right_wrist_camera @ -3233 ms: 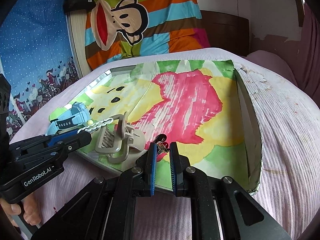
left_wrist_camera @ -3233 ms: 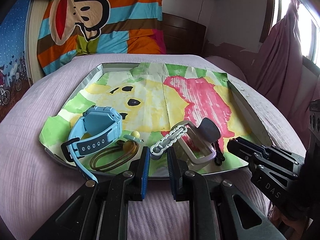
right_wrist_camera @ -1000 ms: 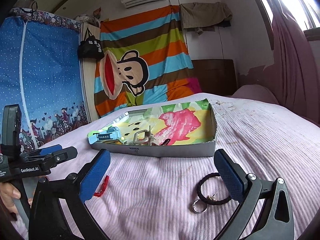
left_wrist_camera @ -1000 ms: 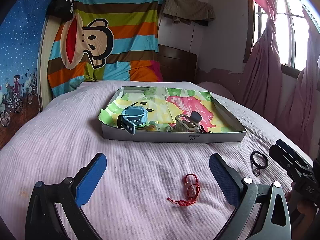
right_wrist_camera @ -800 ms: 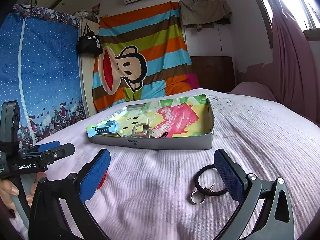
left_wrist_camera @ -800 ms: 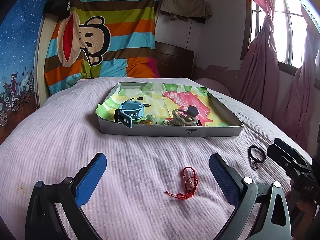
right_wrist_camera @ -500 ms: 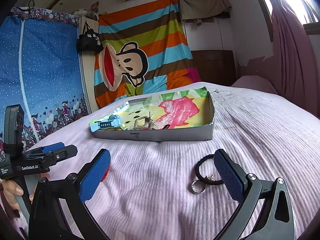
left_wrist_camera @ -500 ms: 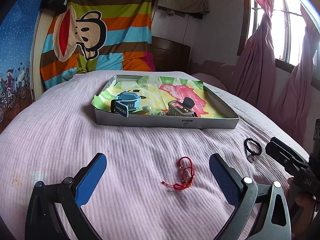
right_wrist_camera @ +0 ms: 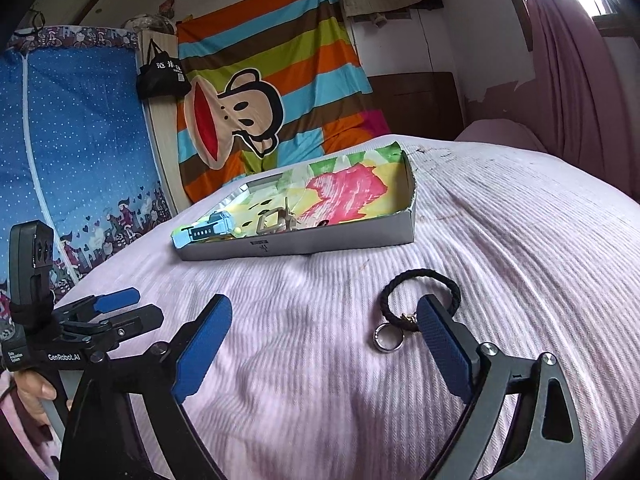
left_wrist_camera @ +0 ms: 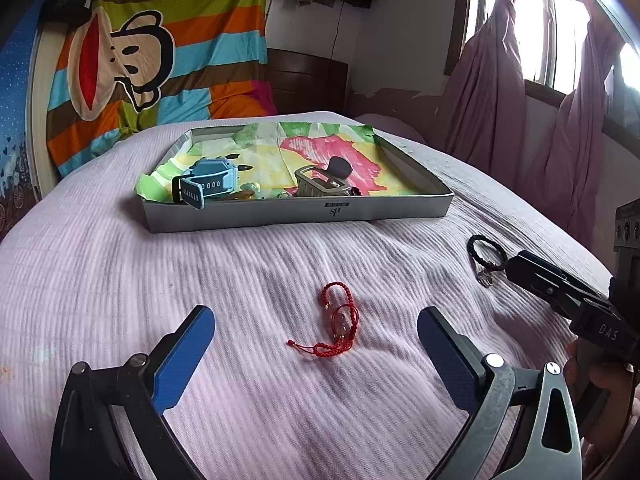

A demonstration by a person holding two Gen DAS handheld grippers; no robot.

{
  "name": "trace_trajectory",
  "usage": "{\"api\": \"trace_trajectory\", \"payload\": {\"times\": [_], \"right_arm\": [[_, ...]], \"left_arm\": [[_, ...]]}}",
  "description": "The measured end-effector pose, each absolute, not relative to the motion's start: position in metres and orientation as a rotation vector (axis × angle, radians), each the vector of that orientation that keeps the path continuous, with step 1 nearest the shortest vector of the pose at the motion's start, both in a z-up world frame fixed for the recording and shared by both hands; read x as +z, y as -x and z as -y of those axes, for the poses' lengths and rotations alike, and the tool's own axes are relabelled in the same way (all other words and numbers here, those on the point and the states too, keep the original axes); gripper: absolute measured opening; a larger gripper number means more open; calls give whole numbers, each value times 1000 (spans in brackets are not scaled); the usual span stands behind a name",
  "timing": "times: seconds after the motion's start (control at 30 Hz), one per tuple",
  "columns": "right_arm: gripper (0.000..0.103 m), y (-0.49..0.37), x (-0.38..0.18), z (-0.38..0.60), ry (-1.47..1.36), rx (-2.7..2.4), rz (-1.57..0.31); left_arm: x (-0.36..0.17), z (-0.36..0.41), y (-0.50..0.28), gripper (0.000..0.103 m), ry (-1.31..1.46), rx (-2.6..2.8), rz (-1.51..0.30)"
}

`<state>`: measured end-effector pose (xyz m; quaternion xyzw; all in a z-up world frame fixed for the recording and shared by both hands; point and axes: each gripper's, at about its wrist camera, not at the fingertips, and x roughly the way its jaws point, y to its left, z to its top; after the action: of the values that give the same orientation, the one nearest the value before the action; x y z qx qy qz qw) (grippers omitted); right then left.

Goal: Organize jewelry
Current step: 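Withdraw both open tools from the tray toward the red string and hair tie, then grasp the red string with the left tool while the right tool grasps the silver ring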

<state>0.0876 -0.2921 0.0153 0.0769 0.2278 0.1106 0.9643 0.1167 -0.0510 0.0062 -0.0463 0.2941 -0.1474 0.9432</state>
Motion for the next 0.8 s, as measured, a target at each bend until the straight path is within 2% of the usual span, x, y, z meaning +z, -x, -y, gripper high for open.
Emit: {"api": "trace_trajectory", "payload": {"times": [0.33,0.8], "right_arm": [[60,-97,1,291,-168,187,-543],[55,-114,-16,290,-183,143,-609]], "left_arm": [[-3,57,-127,83,101,-367,-674],[-17,68,-140,60,68,-395,-777]]}}
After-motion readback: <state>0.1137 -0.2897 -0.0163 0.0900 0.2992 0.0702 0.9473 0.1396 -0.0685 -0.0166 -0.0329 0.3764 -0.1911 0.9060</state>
